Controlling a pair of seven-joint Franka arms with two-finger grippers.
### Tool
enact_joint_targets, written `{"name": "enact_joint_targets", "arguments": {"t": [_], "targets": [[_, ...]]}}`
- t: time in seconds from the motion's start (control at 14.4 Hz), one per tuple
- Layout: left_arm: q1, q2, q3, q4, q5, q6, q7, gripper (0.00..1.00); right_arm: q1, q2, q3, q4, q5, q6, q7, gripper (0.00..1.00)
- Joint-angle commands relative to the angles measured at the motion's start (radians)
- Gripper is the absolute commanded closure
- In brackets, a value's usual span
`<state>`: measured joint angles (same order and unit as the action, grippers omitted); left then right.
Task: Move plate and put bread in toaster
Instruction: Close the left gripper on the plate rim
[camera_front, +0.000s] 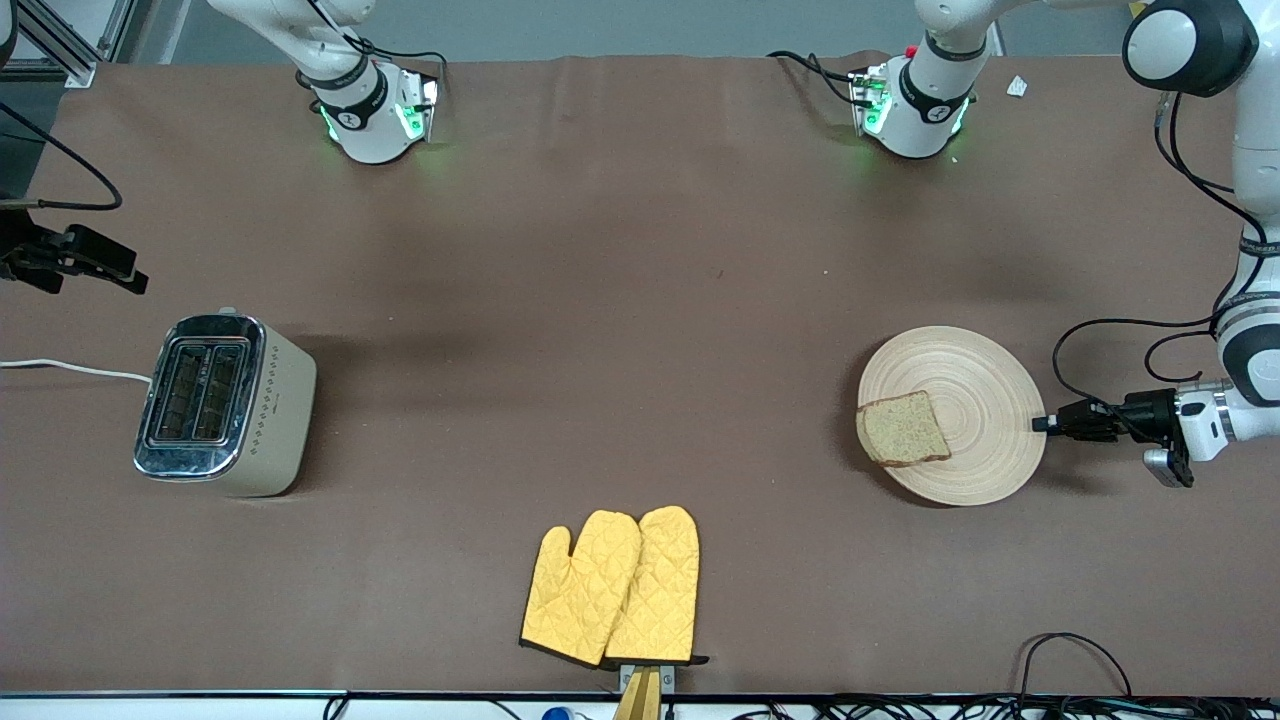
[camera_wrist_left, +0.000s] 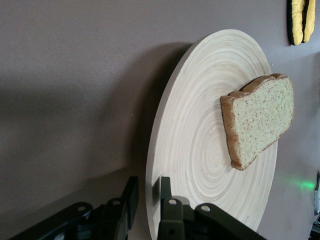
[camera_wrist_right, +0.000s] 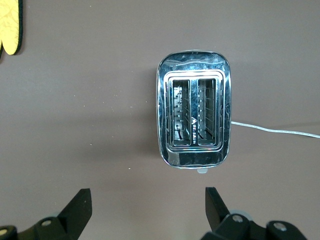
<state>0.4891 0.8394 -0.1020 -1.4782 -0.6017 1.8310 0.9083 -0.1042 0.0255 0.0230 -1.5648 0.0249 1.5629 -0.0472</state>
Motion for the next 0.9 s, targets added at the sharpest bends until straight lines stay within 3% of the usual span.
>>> {"name": "enact_joint_targets", "arguments": {"t": [0.0,0.49,0.83], "targets": [[0.006,0.015,-0.004,0.022,-0.018,-0.022,0.020,0.78,-0.002,-0.022,0.002,-0.015,0.001,-0.004,-0.005,0.00],[0.006,0.029,-0.005,0.024,-0.046,-0.026,0.018,0.96,-0.003,-0.022,0.000,-0.015,0.001,-0.003,-0.005,0.00],[0.005,0.027,-0.027,0.035,-0.046,-0.035,0.017,0.99,-0.002,-0.022,0.000,-0.015,0.001,-0.003,-0.005,0.00]]}}
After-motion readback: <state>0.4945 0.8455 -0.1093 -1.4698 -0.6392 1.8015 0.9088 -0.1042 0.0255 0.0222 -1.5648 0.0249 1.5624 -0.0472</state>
